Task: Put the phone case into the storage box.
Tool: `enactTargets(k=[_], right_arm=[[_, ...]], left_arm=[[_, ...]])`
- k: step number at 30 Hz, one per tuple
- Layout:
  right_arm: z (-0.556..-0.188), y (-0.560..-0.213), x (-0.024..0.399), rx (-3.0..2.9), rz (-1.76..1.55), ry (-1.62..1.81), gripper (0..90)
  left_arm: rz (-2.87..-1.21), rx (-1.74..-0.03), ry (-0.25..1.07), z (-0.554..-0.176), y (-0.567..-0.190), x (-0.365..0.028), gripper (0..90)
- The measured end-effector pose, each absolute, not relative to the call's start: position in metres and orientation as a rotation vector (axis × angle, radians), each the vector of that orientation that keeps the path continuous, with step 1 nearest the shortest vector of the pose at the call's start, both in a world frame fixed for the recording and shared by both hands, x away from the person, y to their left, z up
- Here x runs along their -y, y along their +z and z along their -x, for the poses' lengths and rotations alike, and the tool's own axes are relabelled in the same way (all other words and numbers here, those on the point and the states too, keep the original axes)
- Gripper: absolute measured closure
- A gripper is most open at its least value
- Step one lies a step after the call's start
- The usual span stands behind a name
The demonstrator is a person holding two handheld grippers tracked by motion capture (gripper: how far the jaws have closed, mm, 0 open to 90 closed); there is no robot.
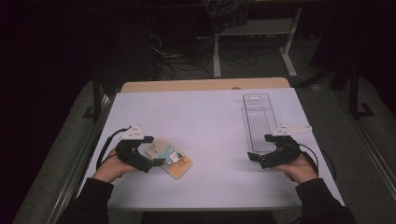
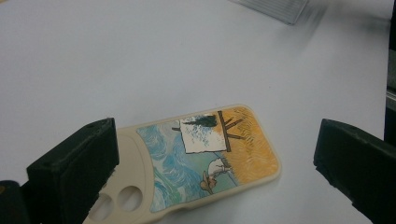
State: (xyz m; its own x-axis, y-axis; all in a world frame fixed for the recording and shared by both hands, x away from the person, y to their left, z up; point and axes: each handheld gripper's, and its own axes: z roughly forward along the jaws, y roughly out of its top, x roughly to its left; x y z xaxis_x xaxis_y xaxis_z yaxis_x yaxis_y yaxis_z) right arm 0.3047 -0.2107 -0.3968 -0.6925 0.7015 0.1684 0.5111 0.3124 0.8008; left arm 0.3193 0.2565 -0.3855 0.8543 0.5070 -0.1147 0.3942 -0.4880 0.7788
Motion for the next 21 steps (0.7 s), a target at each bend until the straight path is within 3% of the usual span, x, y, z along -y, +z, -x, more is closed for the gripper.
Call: enactTargets(k=[9,21], right_arm=[[-0.304,-0.396,0.213,-2.351,-1.122,1.328,0.0],[-0.303,-0.394,0.214,-2.346,-1.130,1.328,0.0]], left_arm=[[-2.143,-0.659,0.164,-0.323,-0.384,-0.250,2.3],[-2.137,-0.703,0.180,-0.332,-0.382,-0.240,15.1]])
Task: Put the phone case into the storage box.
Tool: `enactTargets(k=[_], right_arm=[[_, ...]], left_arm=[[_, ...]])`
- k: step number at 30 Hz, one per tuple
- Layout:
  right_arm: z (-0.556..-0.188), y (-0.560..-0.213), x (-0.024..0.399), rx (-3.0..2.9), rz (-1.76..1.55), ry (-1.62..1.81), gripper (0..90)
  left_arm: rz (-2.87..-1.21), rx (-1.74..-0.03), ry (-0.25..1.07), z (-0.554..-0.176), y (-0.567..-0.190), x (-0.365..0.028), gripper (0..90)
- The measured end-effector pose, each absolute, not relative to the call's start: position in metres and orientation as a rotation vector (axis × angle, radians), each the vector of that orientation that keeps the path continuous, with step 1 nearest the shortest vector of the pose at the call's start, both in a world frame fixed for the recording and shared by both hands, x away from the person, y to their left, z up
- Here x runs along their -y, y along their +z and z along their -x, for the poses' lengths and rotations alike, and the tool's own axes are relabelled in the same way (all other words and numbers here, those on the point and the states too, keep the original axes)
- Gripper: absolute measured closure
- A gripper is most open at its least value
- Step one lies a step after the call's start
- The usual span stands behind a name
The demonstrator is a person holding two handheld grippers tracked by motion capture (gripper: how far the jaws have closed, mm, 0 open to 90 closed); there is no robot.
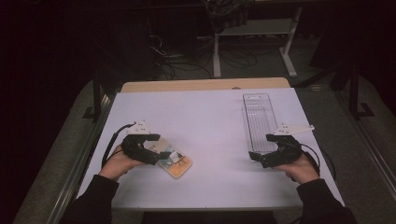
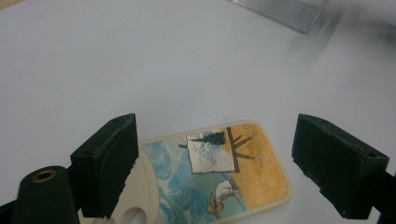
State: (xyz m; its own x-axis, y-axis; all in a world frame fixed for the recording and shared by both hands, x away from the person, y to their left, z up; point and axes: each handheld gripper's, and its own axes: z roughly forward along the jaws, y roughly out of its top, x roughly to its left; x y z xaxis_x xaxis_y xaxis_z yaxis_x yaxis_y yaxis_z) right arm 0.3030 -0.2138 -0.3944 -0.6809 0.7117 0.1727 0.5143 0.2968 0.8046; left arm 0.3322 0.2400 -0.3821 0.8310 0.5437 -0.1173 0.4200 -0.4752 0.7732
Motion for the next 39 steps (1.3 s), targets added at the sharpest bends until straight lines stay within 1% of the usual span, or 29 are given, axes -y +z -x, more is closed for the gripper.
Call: enactTargets(k=[4,6,8,9,11,14,15,17,24,30,31,33,35,36,37,39], right_arm=[[-0.302,-0.395,0.216,-2.346,-1.137,1.325,0.0],[-0.302,-0.395,0.217,-2.342,-1.140,1.329,0.0],[-0.301,-0.395,0.217,-2.343,-1.149,1.324,0.0],[-0.301,-0.395,0.217,-2.343,-1.149,1.324,0.0],[-0.301,-0.395,0.218,-2.341,-1.143,1.322,0.0],[-0.301,-0.395,0.218,-2.335,-1.150,1.327,0.0],[-0.301,-0.395,0.218,-2.333,-1.150,1.330,0.0],[-0.301,-0.395,0.218,-2.336,-1.148,1.327,0.0],[-0.302,-0.395,0.218,-2.340,-1.155,1.326,0.0],[-0.303,-0.395,0.219,-2.340,-1.145,1.329,0.0],[-0.303,-0.395,0.219,-2.340,-1.145,1.329,0.0],[-0.303,-0.395,0.219,-2.340,-1.151,1.330,0.0],[-0.304,-0.395,0.219,-2.343,-1.144,1.332,0.0],[-0.304,-0.394,0.218,-2.348,-1.153,1.329,0.0],[-0.304,-0.394,0.218,-2.348,-1.153,1.329,0.0],[-0.307,-0.393,0.217,-2.361,-1.126,1.323,0.0]], left_arm=[[-2.147,-0.697,0.176,-0.337,-0.381,-0.235,19.0],[-2.143,-0.686,0.168,-0.339,-0.381,-0.232,24.1],[-2.142,-0.697,0.171,-0.340,-0.381,-0.229,27.5],[-2.151,-0.688,0.176,-0.341,-0.381,-0.227,27.5],[-2.153,-0.691,0.164,-0.342,-0.381,-0.224,33.1],[-2.163,-0.686,0.164,-0.344,-0.382,-0.220,36.3],[-2.159,-0.692,0.163,-0.345,-0.382,-0.218,40.0],[-2.158,-0.695,0.166,-0.347,-0.382,-0.214,41.3],[-2.172,-0.705,0.176,-0.351,-0.383,-0.199,54.2],[-2.184,-0.715,0.126,-0.357,-0.389,-0.186,70.8],[-2.196,-0.702,0.125,-0.358,-0.390,-0.184,70.8],[-2.198,-0.715,0.108,-0.359,-0.392,-0.180,75.5],[-2.209,-0.712,0.100,-0.360,-0.394,-0.177,81.7],[-2.214,-0.714,0.097,-0.361,-0.395,-0.176,86.6],[-2.217,-0.716,0.081,-0.361,-0.396,-0.174,86.6],[-2.224,-0.719,0.076,-0.361,-0.399,-0.170,89.4]])
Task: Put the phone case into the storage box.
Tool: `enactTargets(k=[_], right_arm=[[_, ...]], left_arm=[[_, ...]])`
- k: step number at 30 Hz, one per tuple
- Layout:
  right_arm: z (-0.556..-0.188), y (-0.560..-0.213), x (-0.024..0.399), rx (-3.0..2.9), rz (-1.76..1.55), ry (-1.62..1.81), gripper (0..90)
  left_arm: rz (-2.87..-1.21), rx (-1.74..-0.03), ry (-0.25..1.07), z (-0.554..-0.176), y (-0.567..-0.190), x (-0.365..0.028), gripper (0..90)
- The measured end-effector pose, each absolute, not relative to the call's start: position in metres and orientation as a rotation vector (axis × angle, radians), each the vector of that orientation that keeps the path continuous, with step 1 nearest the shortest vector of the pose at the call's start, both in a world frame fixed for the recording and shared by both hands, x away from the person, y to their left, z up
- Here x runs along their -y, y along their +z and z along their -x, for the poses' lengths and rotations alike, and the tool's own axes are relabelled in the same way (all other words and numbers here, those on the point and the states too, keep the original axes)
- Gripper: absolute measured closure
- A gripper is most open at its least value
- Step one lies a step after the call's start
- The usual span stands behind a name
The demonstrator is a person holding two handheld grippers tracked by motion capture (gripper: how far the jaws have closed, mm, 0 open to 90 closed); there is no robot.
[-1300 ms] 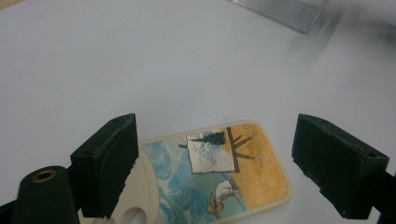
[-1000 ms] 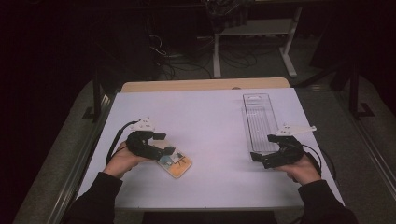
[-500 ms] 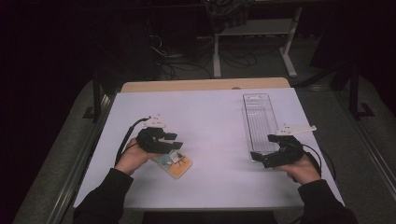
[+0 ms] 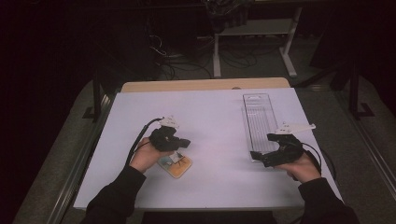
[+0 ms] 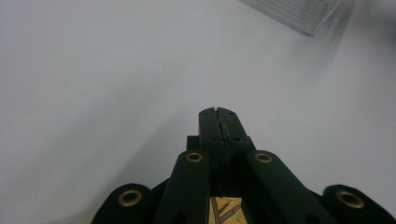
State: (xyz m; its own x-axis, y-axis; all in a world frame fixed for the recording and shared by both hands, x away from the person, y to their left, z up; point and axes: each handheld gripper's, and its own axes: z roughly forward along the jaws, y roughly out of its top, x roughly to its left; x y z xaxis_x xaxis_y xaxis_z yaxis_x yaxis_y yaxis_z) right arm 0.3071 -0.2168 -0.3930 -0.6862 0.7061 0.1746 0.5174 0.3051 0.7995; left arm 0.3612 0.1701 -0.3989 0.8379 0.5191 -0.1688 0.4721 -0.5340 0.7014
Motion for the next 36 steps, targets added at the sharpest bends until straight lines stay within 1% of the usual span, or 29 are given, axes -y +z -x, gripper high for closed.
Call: enactTargets(k=[1,6,11,12,15,16,22,36], right_arm=[[-0.307,-0.393,0.217,-2.361,-1.126,1.323,0.0],[-0.311,-0.393,0.214,-2.372,-1.119,1.320,0.0],[-0.312,-0.394,0.212,-2.383,-1.106,1.306,0.0],[-0.312,-0.394,0.211,-2.383,-1.108,1.305,0.0],[-0.313,-0.395,0.211,-2.381,-1.104,1.310,0.0],[-0.313,-0.395,0.211,-2.379,-1.108,1.310,0.0],[-0.313,-0.396,0.210,-2.379,-1.108,1.301,0.0],[-0.311,-0.394,0.212,-2.369,-1.126,1.305,0.0]], left_arm=[[-2.246,-0.696,0.077,-0.362,-0.400,-0.169,89.4],[-2.281,-0.692,0.049,-0.362,-0.405,-0.161,89.6],[-2.312,-0.678,0.055,-0.362,-0.410,-0.154,89.5],[-2.349,-0.651,0.053,-0.362,-0.411,-0.153,89.5],[-2.353,-0.670,0.054,-0.361,-0.412,-0.151,89.5],[-2.322,-0.696,0.051,-0.359,-0.415,-0.149,89.5],[-2.371,-0.679,0.042,-0.357,-0.419,-0.148,89.6],[-2.379,-0.700,0.037,-0.349,-0.426,-0.147,89.6]])
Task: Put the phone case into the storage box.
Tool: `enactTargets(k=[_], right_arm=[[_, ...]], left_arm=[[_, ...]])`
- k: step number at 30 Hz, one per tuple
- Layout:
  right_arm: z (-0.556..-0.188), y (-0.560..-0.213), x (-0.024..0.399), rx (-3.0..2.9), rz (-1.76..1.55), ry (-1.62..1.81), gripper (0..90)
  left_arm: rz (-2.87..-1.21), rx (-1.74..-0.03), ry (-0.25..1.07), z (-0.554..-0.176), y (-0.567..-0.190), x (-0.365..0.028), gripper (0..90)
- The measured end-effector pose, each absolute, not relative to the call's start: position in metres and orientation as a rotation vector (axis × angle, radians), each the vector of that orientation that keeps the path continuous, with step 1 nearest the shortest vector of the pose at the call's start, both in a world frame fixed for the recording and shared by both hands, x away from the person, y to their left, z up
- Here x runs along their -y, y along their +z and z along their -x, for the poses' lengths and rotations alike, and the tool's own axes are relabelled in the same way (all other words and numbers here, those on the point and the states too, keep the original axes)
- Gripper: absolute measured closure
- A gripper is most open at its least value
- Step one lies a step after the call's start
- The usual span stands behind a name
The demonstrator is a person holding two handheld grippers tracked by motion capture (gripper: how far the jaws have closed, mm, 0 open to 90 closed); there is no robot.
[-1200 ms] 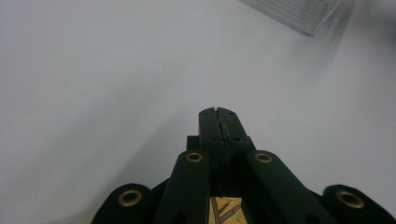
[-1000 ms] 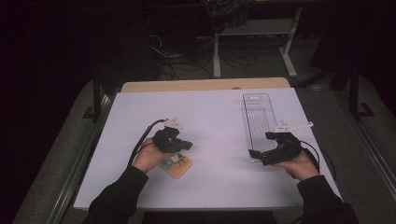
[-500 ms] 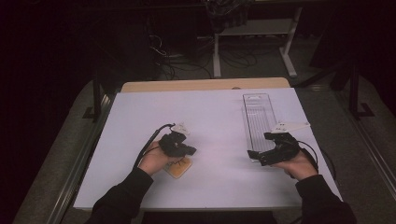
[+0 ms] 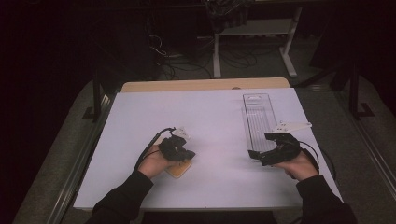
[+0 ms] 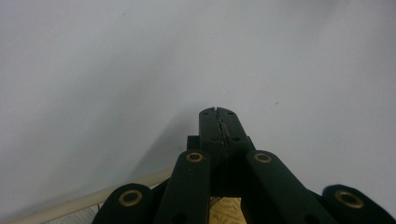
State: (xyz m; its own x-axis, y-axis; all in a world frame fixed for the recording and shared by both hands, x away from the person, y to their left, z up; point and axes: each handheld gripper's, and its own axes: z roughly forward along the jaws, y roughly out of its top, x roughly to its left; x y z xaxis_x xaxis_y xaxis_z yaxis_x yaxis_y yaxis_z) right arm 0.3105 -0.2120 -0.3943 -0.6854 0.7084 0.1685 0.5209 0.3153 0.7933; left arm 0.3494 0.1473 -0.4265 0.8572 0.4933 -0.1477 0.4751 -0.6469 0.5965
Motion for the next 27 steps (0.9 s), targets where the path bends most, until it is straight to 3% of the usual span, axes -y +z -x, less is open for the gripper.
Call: enactTargets(k=[27], right_arm=[[-0.310,-0.394,0.213,-2.375,-1.123,1.307,0.0]], left_arm=[[-2.430,-0.722,-0.003,-0.321,-0.425,-0.172,89.8]])
